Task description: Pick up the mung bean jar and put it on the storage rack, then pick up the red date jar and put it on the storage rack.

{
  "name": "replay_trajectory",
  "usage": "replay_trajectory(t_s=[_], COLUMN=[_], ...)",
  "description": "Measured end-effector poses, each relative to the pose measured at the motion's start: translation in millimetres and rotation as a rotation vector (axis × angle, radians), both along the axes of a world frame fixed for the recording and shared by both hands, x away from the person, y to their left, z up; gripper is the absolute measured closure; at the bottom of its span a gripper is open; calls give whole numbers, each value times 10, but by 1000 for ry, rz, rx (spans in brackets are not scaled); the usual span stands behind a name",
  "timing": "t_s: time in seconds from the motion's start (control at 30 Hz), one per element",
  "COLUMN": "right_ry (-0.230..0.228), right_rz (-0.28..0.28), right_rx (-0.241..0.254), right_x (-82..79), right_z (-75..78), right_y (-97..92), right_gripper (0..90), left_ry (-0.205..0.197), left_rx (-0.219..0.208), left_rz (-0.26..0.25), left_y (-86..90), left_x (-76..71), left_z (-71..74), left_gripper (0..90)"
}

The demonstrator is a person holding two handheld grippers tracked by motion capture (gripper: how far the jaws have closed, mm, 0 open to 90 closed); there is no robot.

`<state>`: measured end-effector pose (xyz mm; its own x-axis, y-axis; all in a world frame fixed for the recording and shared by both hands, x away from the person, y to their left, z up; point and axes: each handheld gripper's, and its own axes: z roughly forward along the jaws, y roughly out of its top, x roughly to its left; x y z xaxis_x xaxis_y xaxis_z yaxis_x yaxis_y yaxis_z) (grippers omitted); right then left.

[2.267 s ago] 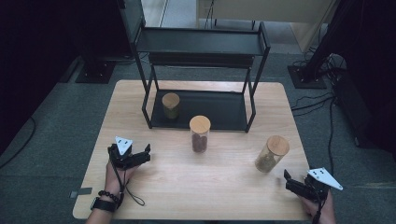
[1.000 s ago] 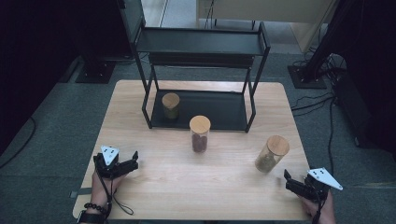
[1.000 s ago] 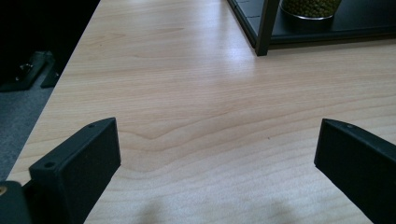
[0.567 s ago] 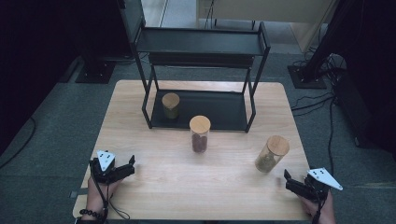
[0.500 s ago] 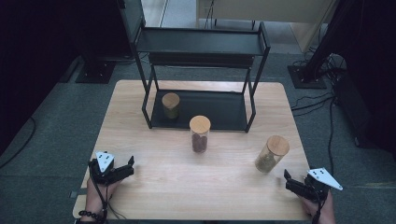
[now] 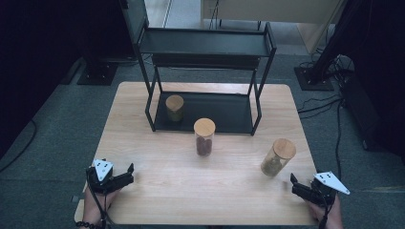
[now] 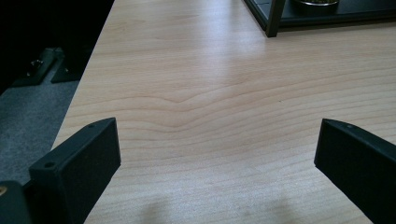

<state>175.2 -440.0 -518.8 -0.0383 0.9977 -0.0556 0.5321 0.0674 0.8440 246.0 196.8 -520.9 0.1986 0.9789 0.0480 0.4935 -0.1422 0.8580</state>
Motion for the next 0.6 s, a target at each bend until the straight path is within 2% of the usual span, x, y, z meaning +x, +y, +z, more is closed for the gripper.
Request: replay_trajectory(t_s=[0.1, 0.23, 0.33, 0.6], right_ry=[-1, -4, 4, 30], right_rz=[-1, 0, 7, -17], right_rx=[-2, 7, 14, 1], right_x=[-1, -3, 6, 15], right_z=[0, 3, 7, 38], right_y=[3, -4, -11, 15], right_gripper=[31, 25, 23, 24], left_ry=[6, 12, 14, 10], left_rx=[0, -23, -34, -47], left_rz=[-12, -15, -19, -20], left_y=[-7, 14, 26, 40], left_x=[-2, -3, -1, -13], left_z=[-1, 0, 0, 1], left_gripper=[5, 6, 6, 6])
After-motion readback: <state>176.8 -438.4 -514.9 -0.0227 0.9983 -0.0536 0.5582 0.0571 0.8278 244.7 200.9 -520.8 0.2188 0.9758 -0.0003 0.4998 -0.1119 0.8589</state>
